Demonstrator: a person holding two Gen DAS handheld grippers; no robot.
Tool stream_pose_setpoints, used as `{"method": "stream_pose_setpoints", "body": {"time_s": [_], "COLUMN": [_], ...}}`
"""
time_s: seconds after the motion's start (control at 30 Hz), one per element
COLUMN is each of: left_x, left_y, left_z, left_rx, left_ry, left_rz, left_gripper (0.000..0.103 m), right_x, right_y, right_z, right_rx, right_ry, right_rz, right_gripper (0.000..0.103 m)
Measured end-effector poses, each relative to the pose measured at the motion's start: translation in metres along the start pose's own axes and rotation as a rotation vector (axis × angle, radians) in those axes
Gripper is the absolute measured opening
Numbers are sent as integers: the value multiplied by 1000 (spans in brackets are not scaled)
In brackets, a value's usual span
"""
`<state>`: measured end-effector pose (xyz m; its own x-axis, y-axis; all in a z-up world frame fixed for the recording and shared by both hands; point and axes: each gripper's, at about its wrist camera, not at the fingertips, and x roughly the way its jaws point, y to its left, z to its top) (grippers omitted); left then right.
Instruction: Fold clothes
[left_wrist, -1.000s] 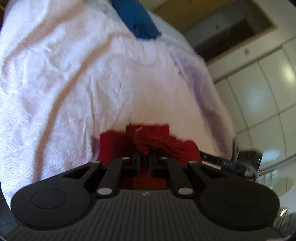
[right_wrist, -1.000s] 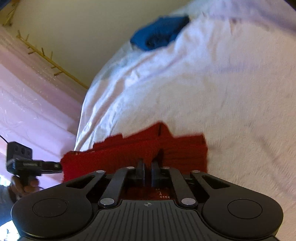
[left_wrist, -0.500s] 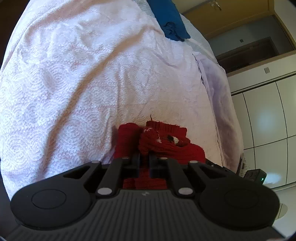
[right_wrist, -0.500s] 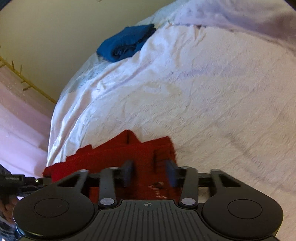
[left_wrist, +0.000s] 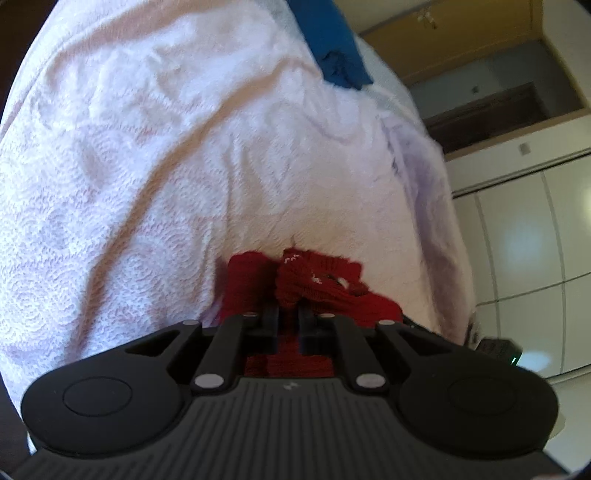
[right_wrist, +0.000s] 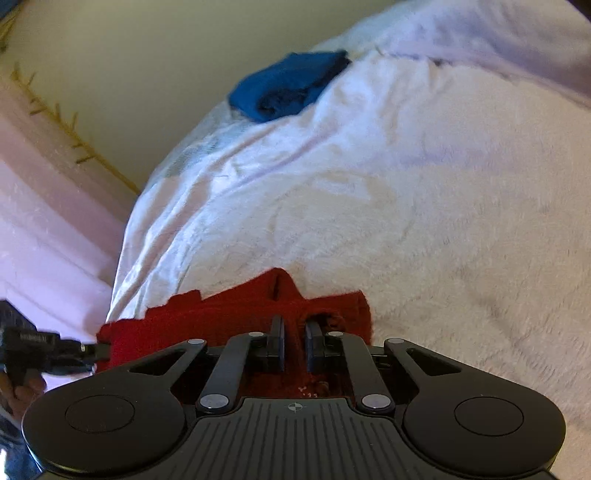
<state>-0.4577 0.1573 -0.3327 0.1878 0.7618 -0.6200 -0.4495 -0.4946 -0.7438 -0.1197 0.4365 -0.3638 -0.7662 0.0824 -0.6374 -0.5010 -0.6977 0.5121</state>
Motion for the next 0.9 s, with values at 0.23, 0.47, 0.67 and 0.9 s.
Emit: {"method": "stream_pose_setpoints", "body": {"time_s": [0.23, 0.47, 0.67, 0.9], "left_x": [-14, 3, 15, 19], "left_y": [-14, -1, 1, -1], "left_z": [5, 11, 9, 22], "left_rx": [58, 63, 137, 52], "left_ry": [-120, -113, -86, -27], "left_rz": [5, 88, 116, 106], "left_gripper": [6, 6, 9, 16], "right_x": [-7, 39, 56, 28], "right_y": [19, 26, 21, 33], "right_z": [20, 22, 16, 26], "right_rx": [-43, -105, -125, -109], "right_ry": [-123, -33, 29, 29], "right_rz": [-72, -192, -212, -305], "right_gripper": [6, 6, 7, 45]}}
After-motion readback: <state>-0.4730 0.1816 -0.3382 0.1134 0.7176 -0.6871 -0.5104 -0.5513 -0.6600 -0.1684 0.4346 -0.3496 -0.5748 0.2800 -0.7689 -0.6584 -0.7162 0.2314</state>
